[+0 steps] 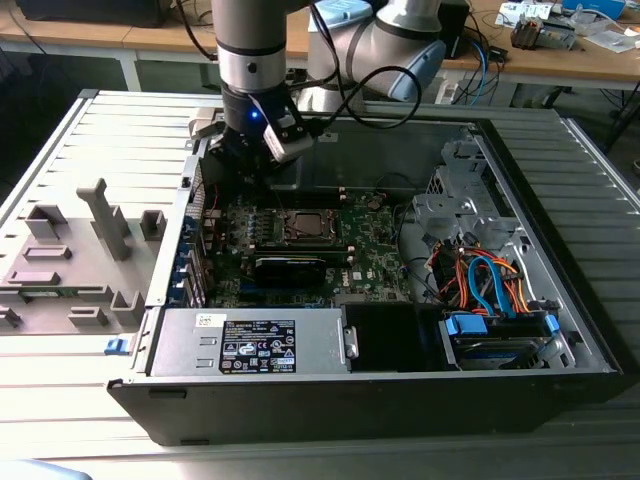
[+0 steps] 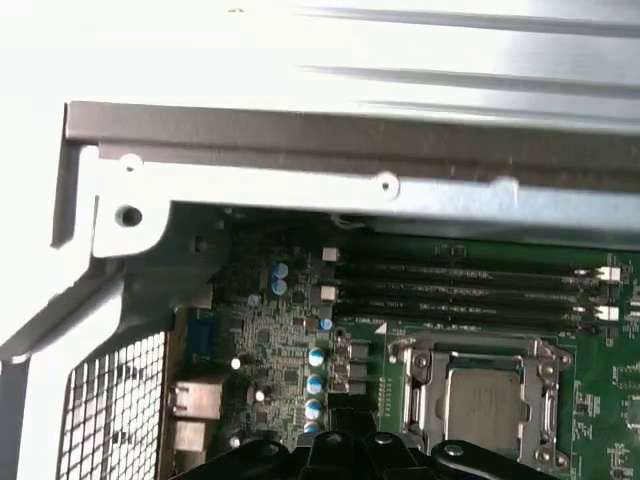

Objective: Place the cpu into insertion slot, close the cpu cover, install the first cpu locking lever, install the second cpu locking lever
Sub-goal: 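Install the first cpu locking lever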

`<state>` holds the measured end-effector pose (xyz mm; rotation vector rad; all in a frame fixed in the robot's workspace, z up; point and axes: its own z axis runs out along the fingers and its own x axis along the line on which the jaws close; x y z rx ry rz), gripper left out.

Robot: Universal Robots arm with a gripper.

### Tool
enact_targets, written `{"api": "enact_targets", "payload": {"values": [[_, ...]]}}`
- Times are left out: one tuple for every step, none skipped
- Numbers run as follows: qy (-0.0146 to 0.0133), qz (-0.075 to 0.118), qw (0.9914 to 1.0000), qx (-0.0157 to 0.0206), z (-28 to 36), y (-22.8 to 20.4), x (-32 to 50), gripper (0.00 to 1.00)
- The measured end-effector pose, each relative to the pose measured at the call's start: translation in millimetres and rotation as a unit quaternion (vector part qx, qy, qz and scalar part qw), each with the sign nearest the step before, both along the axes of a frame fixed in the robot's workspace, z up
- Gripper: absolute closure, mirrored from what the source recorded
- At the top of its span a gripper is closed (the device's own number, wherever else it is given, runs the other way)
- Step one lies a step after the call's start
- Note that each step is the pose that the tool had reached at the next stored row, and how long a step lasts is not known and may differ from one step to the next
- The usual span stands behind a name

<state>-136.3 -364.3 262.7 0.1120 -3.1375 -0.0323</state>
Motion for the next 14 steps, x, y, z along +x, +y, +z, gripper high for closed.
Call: {"api": "enact_targets", "payload": {"values": [[0.0000,0.000,1.00000,0.0000,0.0,2.0,0.0,0.89],[0.0000,0.000,1.00000,0.0001,-0.1,5.0,0.1,0.89],[0.0000,0.000,1.00000,0.0002,0.0,6.8,0.1,0.89],[0.0000,0.000,1.00000,0.0003,-0.1,8.5,0.1,0.89],[0.0000,0.000,1.00000,0.0006,-0.1,10.1,0.0,0.89],[0.0000,0.000,1.00000,0.0010,-0.1,10.6,0.1,0.89],[0.0001,0.000,1.00000,0.0010,-0.2,11.2,1.1,0.89],[0.0004,0.000,1.00000,0.0010,-0.2,11.4,2.9,0.89],[0.0008,0.000,1.00000,0.0010,-0.2,11.6,5.5,0.89],[0.0014,0.000,1.00000,0.0009,-0.2,11.7,8.0,0.89],[0.0019,0.000,1.00000,0.0010,-0.2,11.8,10.6,0.89],[0.0029,0.000,1.00000,0.0010,-0.3,12.0,14.5,0.89],[0.0034,0.000,0.99999,0.0010,-0.3,12.0,16.8,0.89],[0.0042,0.000,0.99999,0.0010,-0.3,12.0,20.1,0.89]]}}
